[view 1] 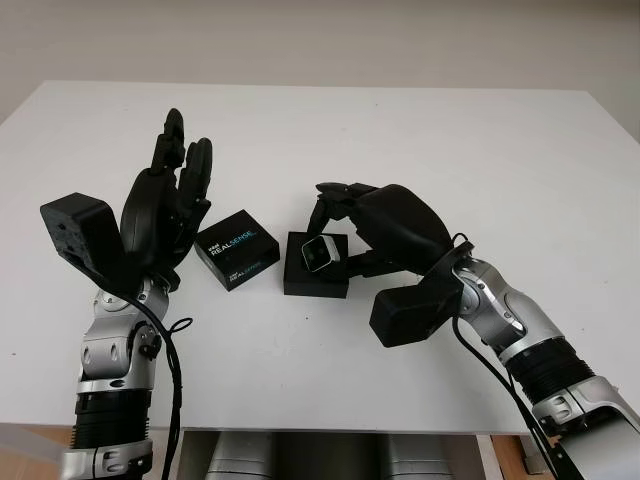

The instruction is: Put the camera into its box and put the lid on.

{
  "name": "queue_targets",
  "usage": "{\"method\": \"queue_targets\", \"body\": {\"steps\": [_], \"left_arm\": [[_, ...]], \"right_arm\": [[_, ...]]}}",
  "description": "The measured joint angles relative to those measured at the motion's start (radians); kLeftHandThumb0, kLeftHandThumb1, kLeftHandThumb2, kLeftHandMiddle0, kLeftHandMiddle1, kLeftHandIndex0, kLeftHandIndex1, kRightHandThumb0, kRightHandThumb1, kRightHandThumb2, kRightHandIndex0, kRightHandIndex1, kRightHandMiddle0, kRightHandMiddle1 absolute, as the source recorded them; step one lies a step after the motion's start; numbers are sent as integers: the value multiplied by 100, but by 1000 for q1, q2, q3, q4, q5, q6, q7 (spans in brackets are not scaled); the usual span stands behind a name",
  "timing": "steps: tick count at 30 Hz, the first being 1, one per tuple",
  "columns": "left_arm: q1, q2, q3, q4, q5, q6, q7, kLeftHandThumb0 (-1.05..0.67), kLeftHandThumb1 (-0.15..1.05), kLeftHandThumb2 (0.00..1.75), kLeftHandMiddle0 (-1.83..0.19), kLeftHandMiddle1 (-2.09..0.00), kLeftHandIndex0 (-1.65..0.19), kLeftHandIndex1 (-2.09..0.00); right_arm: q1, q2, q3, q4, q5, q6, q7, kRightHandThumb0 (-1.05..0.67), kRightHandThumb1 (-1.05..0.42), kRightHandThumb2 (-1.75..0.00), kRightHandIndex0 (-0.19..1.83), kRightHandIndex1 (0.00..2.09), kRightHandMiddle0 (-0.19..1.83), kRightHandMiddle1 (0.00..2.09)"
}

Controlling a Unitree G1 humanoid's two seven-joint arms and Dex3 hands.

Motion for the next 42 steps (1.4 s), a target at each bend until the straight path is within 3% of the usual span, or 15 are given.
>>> {"method": "queue_targets", "body": {"steps": [20, 35, 42], "left_arm": [[0, 0, 0, 0, 0, 4, -5, -66, 105, 44, 19, 0, 19, 0], [0, 0, 0, -4, -1, 12, -1, -66, 105, 43, 19, 0, 19, 0], [1, -1, 0, -4, -1, 12, -3, -66, 105, 43, 19, 0, 19, 0]], "right_arm": [[10, 117, -125, 0, 342, 89, 132, -38, -88, -5, 42, 5, 47, 144], [69, 219, -247, -70, 618, 323, 276, -50, -90, -5, 34, 1, 41, 163], [123, 251, -278, -154, 675, 467, 282, -44, -91, -6, 31, 1, 35, 165]]}}
